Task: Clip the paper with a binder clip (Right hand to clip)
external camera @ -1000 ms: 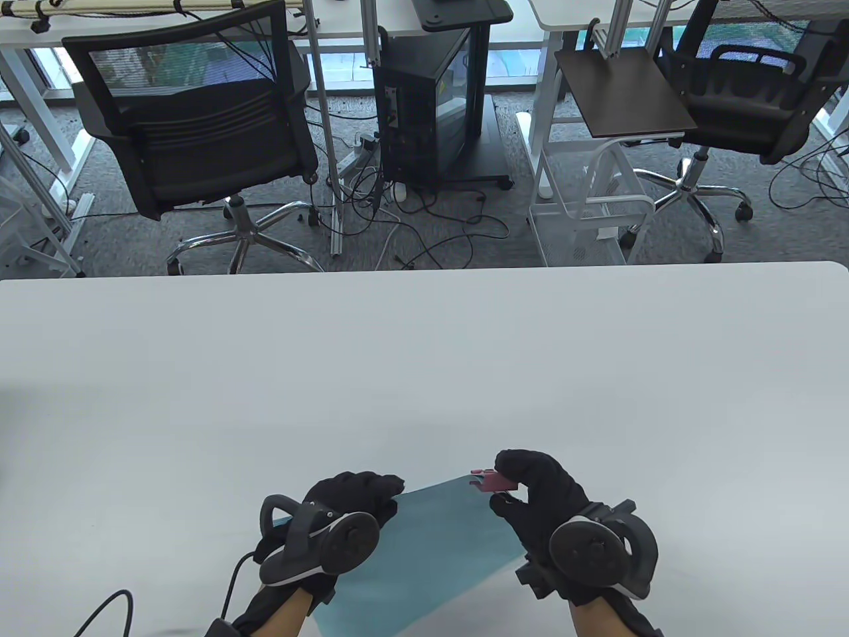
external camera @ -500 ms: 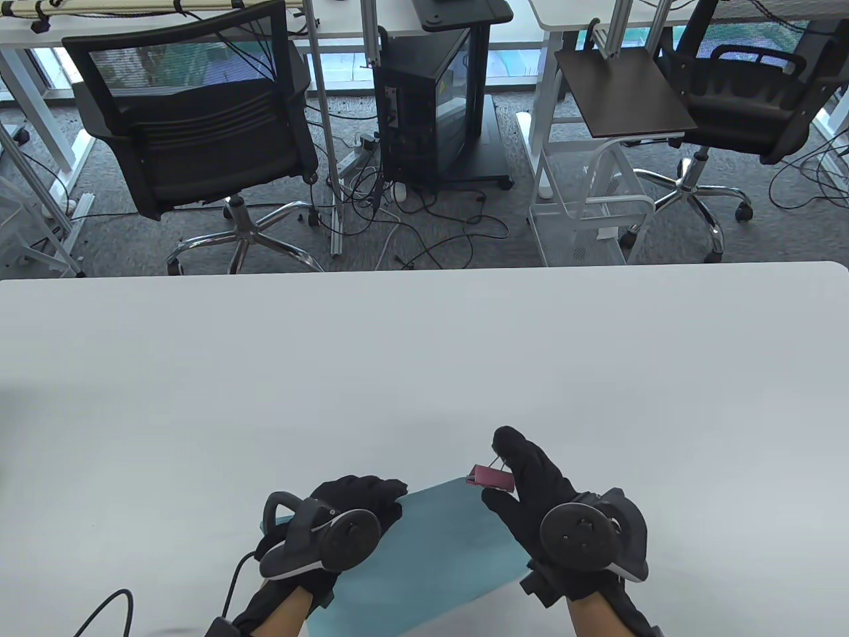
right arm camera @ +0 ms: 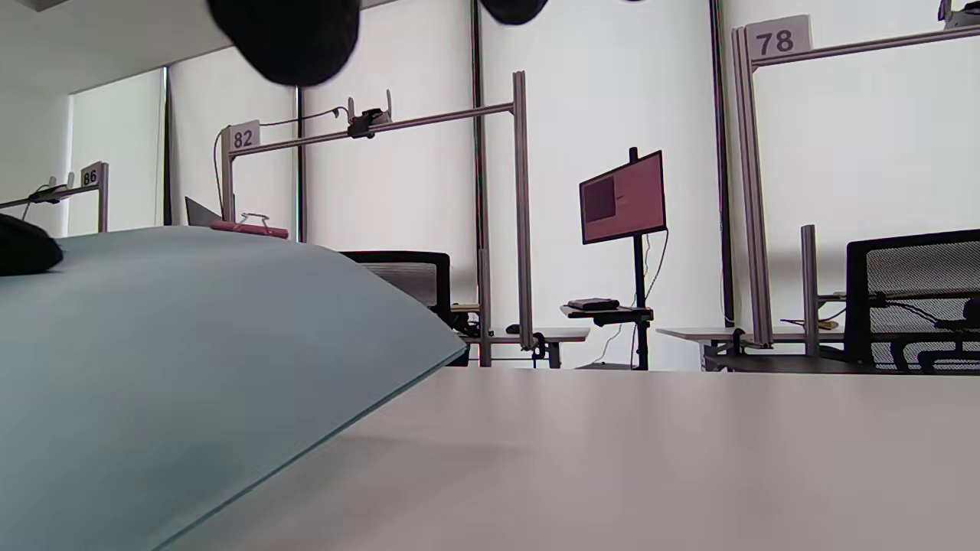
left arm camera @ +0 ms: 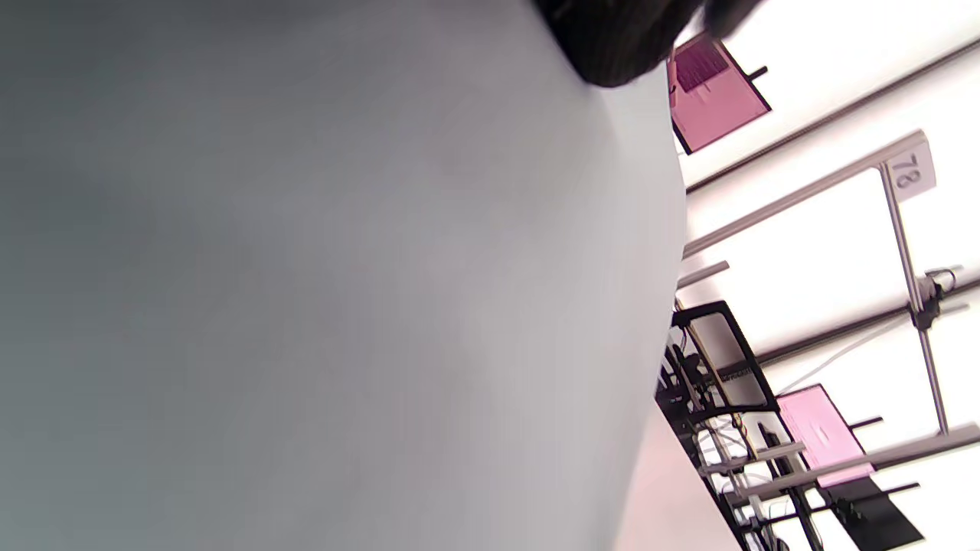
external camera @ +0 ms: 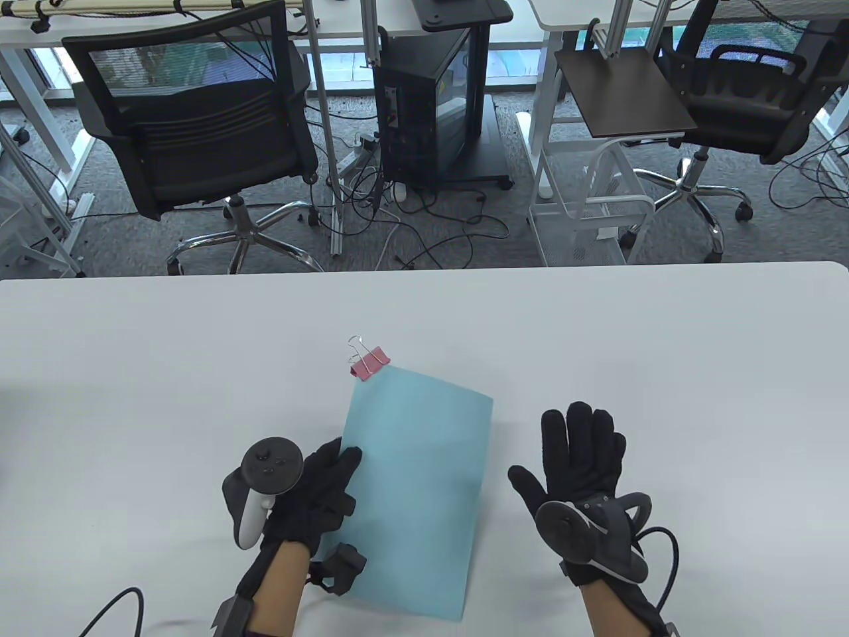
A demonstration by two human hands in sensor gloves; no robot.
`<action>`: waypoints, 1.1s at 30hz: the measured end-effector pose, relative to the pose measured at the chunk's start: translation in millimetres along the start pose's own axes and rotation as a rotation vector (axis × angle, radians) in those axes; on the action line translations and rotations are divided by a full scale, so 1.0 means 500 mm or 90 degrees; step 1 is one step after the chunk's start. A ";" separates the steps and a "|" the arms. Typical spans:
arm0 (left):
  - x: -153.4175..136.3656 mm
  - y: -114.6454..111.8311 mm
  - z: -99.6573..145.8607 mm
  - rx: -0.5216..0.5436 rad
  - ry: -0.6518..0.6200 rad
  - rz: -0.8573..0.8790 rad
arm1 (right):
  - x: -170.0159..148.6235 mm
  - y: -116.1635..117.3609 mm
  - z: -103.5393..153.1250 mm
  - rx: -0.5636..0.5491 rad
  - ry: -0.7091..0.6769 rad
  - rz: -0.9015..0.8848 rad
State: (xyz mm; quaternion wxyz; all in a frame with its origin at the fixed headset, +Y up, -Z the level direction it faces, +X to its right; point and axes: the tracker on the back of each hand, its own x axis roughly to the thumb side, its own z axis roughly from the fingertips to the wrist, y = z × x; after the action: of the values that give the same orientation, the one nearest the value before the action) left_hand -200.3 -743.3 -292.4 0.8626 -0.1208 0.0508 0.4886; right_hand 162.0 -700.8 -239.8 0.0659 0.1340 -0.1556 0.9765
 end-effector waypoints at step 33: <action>0.189 0.056 0.126 0.205 -0.242 -0.521 | -0.055 0.014 0.018 0.020 0.066 -0.026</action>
State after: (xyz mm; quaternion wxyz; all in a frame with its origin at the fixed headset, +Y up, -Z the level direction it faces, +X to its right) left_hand -177.3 -634.7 -255.4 0.9858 0.0957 -0.0849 0.1084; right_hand 189.3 -712.5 -241.2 0.0916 0.0876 -0.1339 0.9829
